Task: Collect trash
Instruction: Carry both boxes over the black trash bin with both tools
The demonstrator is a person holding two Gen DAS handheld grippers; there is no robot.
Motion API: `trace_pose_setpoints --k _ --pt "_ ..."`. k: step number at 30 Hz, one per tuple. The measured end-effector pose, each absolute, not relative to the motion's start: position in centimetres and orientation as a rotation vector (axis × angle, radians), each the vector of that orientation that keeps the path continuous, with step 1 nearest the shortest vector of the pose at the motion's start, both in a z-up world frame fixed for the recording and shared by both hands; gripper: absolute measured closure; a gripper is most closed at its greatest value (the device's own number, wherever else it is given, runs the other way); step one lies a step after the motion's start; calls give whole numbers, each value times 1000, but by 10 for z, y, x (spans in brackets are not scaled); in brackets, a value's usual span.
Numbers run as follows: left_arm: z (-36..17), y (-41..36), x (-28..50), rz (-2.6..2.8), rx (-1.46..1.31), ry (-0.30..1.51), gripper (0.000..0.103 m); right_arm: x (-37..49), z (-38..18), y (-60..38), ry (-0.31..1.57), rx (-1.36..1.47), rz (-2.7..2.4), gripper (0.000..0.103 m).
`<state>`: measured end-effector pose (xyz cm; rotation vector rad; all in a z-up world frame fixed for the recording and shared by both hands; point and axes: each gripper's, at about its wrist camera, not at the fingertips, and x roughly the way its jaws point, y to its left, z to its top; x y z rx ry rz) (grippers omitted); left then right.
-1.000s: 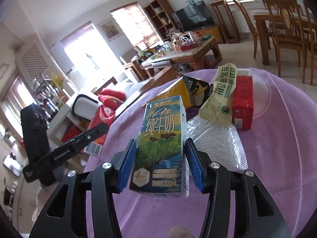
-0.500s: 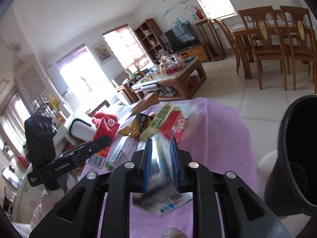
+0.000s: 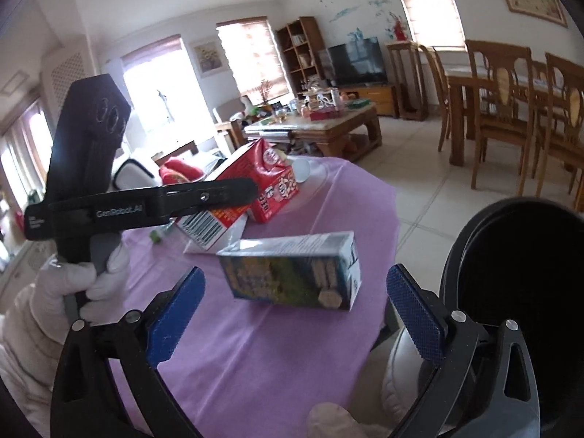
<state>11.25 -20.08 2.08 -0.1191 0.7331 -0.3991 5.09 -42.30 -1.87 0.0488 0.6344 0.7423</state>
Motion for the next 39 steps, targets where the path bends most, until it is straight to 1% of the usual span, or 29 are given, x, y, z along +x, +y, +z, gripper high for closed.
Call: trace_pose_setpoints --k 3,6,11,13,14,15,17,19,20,22,23,24,27,31,36,39 --pt "19 -201 109 -369 -106 749 53 71 -31 -393 695 33 837 5" --pt "16 -196 107 -348 -105 764 53 78 -39 -373 714 -56 895 5" --pt "14 -194 105 -339 -97 773 53 67 -41 -358 696 -145 1007 6" --pt "13 -193 107 -336 -98 777 53 59 -39 -359 688 -138 1008 28" --pt "13 -195 109 -336 -101 781 53 56 -37 -357 697 -133 1010 49" --pt "11 -195 111 -336 -104 785 53 54 -35 -357 695 -128 1018 52" --pt "6 -194 114 -335 -109 795 53 51 -35 -354 674 -143 1010 52" --pt "4 -196 114 -332 -107 799 53 51 -38 -348 663 -171 991 45" --pt "4 -198 113 -330 -99 793 53 53 -40 -344 674 -177 999 44" --pt "4 -199 111 -327 -90 791 53 54 -43 -337 669 -190 1007 44" --pt "4 -199 111 -328 -92 790 53 54 -44 -333 668 -195 1020 47" --pt "5 -199 110 -327 -96 787 53 52 -44 -329 664 -197 1032 58" --pt "9 -199 106 -327 -97 771 53 48 -37 -331 625 -190 1028 61" --pt "27 -206 100 -337 -93 702 53 38 -24 -361 602 -117 975 62" --pt "54 -231 101 -387 -108 621 53 31 -2 -434 552 23 814 62" --pt "60 -261 107 -447 -113 615 53 30 12 -492 494 161 645 62"
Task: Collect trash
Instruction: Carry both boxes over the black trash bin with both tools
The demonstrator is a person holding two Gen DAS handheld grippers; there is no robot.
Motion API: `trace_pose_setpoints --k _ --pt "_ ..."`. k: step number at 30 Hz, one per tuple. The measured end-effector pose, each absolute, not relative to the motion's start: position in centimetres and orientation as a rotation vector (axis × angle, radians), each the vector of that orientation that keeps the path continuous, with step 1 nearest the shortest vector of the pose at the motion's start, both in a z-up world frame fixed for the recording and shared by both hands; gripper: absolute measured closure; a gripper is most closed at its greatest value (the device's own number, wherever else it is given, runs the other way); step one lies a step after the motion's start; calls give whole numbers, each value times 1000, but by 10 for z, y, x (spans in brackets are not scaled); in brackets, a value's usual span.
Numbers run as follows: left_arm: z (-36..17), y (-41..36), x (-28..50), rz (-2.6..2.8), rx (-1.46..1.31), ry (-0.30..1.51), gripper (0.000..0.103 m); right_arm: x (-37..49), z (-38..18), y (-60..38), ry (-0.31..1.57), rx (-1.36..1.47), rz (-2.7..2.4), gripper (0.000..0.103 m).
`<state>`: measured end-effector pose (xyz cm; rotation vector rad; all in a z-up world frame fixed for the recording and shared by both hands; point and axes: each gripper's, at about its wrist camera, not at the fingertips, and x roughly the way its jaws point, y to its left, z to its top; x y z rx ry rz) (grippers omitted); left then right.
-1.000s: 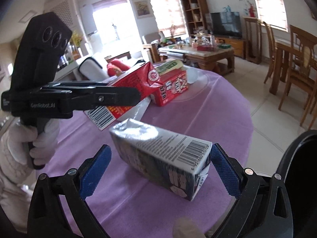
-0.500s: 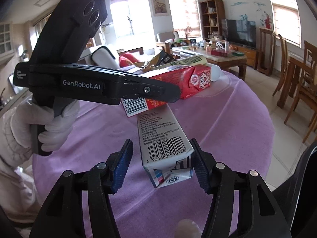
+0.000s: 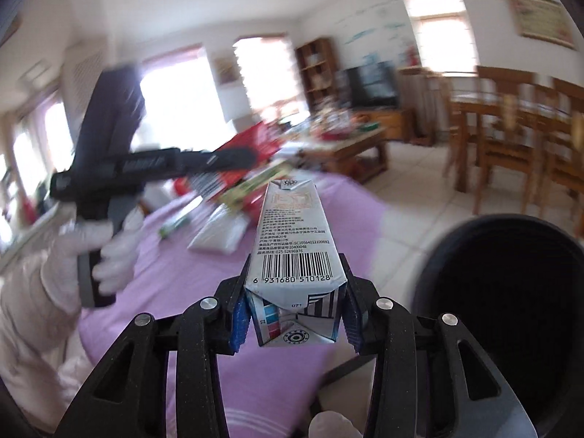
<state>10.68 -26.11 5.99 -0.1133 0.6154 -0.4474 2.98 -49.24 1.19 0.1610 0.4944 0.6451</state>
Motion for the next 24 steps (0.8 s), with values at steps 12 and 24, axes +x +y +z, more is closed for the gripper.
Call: trace_pose_setpoints --k 12,24 --pt "18 -424 138 -684 -46 752 53 40 -28 -622 521 452 229 61" --pt "-30 -460 152 -658 27 901 53 46 -60 -647 551 476 188 61"
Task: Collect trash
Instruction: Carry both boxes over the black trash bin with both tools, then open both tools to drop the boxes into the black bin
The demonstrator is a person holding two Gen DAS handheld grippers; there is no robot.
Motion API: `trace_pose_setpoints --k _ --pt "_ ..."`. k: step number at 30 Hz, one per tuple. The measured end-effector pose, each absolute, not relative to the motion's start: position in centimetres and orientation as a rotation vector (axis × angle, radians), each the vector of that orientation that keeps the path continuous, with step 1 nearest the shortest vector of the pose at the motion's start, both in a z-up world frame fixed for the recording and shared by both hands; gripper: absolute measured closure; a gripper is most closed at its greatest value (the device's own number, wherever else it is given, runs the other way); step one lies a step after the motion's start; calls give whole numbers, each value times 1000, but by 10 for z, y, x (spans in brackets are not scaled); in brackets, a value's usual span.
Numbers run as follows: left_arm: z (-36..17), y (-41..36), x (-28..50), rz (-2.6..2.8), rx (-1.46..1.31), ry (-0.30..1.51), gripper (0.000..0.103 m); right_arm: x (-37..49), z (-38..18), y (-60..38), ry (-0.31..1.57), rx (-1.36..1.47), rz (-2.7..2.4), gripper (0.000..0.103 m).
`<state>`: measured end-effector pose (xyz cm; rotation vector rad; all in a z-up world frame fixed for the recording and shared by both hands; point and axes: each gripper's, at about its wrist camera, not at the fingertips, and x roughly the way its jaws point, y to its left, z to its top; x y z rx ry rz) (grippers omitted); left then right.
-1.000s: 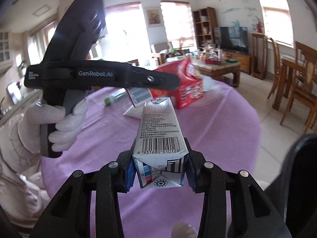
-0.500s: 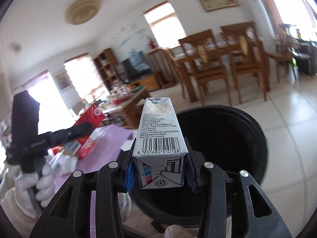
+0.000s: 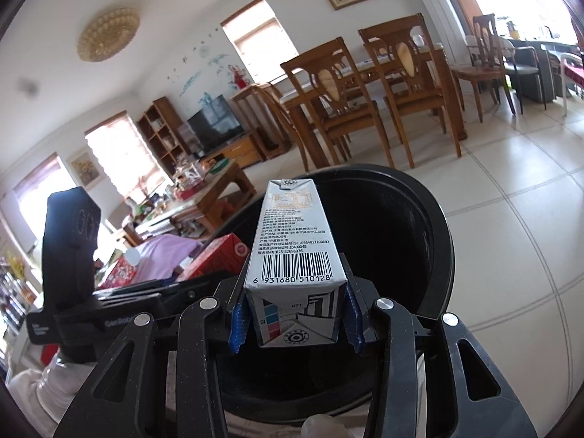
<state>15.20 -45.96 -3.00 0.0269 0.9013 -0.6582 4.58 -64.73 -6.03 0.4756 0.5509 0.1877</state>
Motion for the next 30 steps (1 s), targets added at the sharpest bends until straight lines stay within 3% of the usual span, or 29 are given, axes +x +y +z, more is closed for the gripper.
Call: trace_pose_setpoints --k 8,9,10,12,14,17,20,21,22,23,26,30 --pt "-37 -459 155 -626 39 918 52 47 -62 -649 577 486 183 59" --pt "-37 -459 154 -625 44 920 50 47 -63 -649 583 487 183 59" --pt "-36 -458 153 -625 51 919 38 47 -64 -649 589 490 184 59" --pt "-32 -457 148 -622 54 895 27 46 -64 -649 596 495 184 59" --pt "-27 -455 143 -612 73 866 26 43 -61 -647 597 487 182 58" --pt "-21 -447 136 -616 71 849 26 41 -56 -646 588 476 173 37" --pt "-13 -434 127 -611 60 822 26 37 -47 -644 567 470 170 25" --pt "-9 -429 123 -605 58 812 21 35 -43 -642 558 469 169 18" --pt "-6 -423 119 -596 54 799 12 32 -40 -639 545 467 170 17" --pt "-2 -418 115 -586 49 778 10 29 -37 -635 533 462 172 16" --pt "11 -394 102 -547 51 709 7 28 -25 -620 507 438 181 5" --pt "25 -353 90 -467 58 642 6 33 -12 -584 511 381 196 5"
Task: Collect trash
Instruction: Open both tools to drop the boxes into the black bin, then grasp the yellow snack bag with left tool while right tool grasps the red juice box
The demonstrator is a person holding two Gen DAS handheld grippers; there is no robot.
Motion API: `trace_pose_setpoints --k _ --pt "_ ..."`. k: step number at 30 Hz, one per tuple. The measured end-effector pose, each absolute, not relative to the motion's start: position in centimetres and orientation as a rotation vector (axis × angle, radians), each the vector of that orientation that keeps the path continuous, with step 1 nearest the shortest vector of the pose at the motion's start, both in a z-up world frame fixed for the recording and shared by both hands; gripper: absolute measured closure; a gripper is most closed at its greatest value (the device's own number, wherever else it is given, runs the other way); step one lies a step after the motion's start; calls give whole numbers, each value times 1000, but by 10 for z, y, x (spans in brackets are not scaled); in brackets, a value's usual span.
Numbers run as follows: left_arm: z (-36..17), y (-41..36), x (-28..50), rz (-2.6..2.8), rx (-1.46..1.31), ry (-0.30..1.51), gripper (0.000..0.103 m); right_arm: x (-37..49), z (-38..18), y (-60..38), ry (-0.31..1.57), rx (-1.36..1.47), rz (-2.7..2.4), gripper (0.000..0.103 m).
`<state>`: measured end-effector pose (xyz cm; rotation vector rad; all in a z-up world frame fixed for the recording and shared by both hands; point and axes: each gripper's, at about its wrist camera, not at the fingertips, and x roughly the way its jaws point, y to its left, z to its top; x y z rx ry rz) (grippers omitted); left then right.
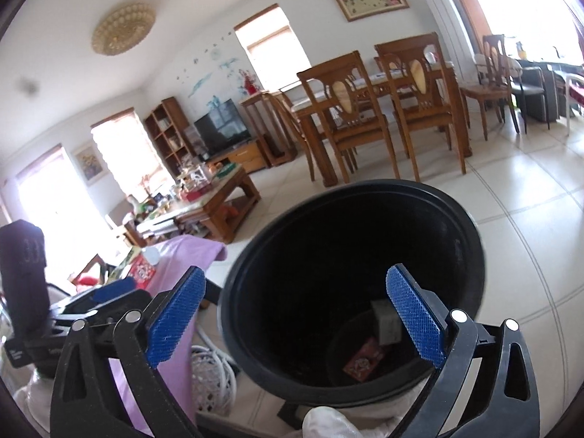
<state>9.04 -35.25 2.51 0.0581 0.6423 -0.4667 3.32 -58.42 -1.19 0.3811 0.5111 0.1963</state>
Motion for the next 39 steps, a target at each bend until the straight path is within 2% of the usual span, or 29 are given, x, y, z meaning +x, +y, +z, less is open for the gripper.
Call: trace_pose_setpoints --k 6,12,18,25,27,32,39 --pt "36 -283 87 -349 41 597 6 50 1 -511 524 294 312 5" --pt "43 -179 97 -187 37 551 6 71 9 -434 538 250 408 5" --pt "36 -107 134 -118 122 604 6 105 21 -354 565 237 501 5" --pt "7 -76 182 -133 357 693 6 152 16 -283 676 207 523 5" --pt "-2 -73 187 -152 407 713 6 164 9 -266 708 204 520 8" --pt "-19 -71 198 -253 442 765 6 186 -6 -243 768 188 510 24" --pt "-32 -71 202 -355 357 824 7 198 -21 -229 789 191 518 25"
